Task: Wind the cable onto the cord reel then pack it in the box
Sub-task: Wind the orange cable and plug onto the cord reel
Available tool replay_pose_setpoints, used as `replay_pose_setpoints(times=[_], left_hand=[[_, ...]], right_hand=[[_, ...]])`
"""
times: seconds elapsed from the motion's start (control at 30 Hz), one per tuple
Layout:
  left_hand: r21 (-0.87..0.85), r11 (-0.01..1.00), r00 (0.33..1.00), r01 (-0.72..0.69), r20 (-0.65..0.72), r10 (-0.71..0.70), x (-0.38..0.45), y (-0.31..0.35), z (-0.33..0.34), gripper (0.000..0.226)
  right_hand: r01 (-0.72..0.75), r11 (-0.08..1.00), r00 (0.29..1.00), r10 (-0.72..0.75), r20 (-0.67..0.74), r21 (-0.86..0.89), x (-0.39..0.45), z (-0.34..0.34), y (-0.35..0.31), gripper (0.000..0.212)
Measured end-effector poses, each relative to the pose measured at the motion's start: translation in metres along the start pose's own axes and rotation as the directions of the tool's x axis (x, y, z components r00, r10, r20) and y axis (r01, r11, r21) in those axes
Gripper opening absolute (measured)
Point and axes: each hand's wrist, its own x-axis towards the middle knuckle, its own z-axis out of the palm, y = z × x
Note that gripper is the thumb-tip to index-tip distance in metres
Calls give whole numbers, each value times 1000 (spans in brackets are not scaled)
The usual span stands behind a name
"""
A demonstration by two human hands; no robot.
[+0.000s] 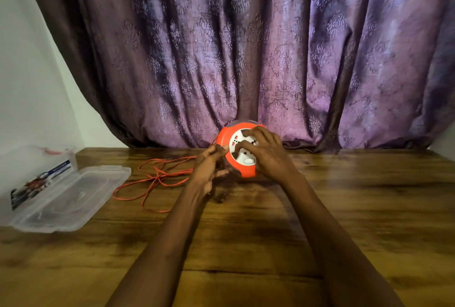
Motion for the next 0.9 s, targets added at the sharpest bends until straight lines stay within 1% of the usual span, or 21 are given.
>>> replay_pose_setpoints(times=[0.1, 0.17, 0.23, 0.3, 0.33, 0.37, 0.4, 0.43, 0.47, 0.5, 0.53, 0.57, 0.6, 0.63, 0.67, 0.7, 0.73, 0.77, 0.8, 0.87, 0.9], left_hand=[[78, 997, 1000, -25, 3, 25, -3, 4, -4, 5], [85, 995, 999, -42, -20, 44, -4, 4, -5, 5], [44, 997, 997, -60, -39, 62, -5, 0, 1, 5], [-19, 995, 994, -96, -61, 95, -8, -8, 14, 8], [-48, 991, 990, -128, -73, 124, -9, -13, 21, 10], [-70, 984, 984, -162, -82, 157, -10, -17, 27, 10], [-89, 977, 979, -195, -81, 188, -12, -20, 31, 9], [-100, 970, 974, -222, -77, 215, -13, -23, 34, 9], [-100, 964, 968, -245, -77, 238, -13, -26, 37, 16], [-92, 960, 963, -263, -75, 257, -13, -28, 38, 25], [-90, 956, 960, -278, -69, 272, -13, -30, 40, 31], [-86, 953, 956, -292, -61, 287, -14, -30, 42, 33], [-76, 949, 951, -307, -51, 304, -15, -30, 43, 34], [-55, 944, 946, -324, -44, 322, -15, -30, 44, 33], [-37, 940, 941, -339, -41, 337, -15, -29, 44, 31], [-34, 937, 937, -347, -44, 345, -15, -29, 43, 30], [-48, 939, 939, -342, -57, 339, -14, -27, 41, 29], [-73, 945, 947, -318, -73, 313, -14, -25, 38, 26], [-102, 953, 957, -284, -88, 276, -13, -22, 35, 22], [-133, 965, 972, -225, -105, 212, -13, -17, 29, 16], [-126, 970, 975, -209, -107, 196, -13, -15, 27, 15]], right_hand=[[16, 1000, 998, -16, 65, -12, -6, 10, 1, 49], [15, 999, 999, -12, 42, -51, -8, 12, 2, 44], [-36, 994, 999, 35, -15, -107, -7, 13, 3, 48], [-190, 971, 982, 185, -43, -144, -4, 14, 0, 56], [-297, 946, 955, 293, -52, -130, -2, 14, -4, 59], [-416, 905, 909, 412, -60, -89, 0, 13, -9, 61], [-537, 843, 843, 535, -62, -22, 3, 12, -14, 63], [-652, 755, 755, 655, -27, 66, 5, 11, -17, 64], [-753, 631, 649, 759, 55, 185, 8, 8, -19, 65], [-816, 465, 544, 819, 182, 343, 11, 4, -20, 66], [-807, 253, 471, 822, 322, 534, 13, 0, -20, 63], [-737, 5, 417, 790, 449, 676, 13, 0, -19, 58], [-663, -193, 372, 753, 543, 723, 13, 1, -19, 52], [-613, -304, 346, 727, 593, 729, 11, 3, -18, 49], [-592, -343, 341, 714, 612, 729, 9, 6, -19, 47], [-598, -331, 349, 712, 609, 730, 7, 8, -18, 48], [-618, -280, 371, 720, 586, 735, 7, 9, -17, 52], [-647, -190, 405, 735, 544, 738, 6, 10, -14, 56], [-687, -66, 435, 760, 482, 724, 6, 9, -10, 58], [-757, 200, 464, 836, 295, 622, 5, 8, -2, 49], [-745, 284, 482, 854, 193, 603, 4, 8, 1, 42]])
